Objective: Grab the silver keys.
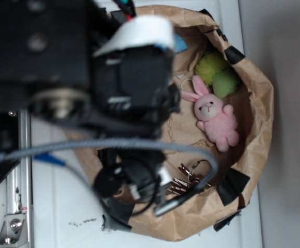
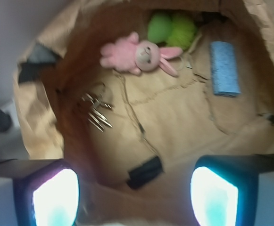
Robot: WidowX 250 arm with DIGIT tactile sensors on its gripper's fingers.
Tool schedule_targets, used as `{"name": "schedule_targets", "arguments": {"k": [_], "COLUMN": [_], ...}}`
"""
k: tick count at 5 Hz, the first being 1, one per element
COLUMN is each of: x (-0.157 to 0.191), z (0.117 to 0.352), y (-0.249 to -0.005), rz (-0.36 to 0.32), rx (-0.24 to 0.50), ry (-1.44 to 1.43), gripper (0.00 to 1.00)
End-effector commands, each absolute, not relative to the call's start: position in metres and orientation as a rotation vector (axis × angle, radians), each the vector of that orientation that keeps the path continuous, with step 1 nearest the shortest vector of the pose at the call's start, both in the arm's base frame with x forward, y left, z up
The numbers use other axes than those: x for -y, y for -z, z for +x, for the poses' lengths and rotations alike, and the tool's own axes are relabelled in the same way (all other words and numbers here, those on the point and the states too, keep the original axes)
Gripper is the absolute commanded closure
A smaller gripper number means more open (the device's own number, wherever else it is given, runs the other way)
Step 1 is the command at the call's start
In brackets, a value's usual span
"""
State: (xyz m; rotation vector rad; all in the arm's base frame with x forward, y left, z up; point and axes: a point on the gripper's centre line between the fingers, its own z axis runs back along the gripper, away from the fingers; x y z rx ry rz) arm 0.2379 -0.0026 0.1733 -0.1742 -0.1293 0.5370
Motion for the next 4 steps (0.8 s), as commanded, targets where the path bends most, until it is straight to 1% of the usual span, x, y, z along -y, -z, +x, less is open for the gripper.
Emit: {"name": "schedule_targets", "arguments": {"k": [1,2,3,4], "x": [-0.024,-0.032,-0.032,-0.034], "z": [0.245,0.246,0.242,0.245], "y": [-0.149,-0.139,-0.125,-0.113], "rz": [-0.276,-0.307,-0.367,-0.394], "rx": [0.188,0.238,0.269,0.313], "ry": [-0.664,-0.683,-0.649,-0.643], "gripper": [0.0,0.0,0.0,0.0]}}
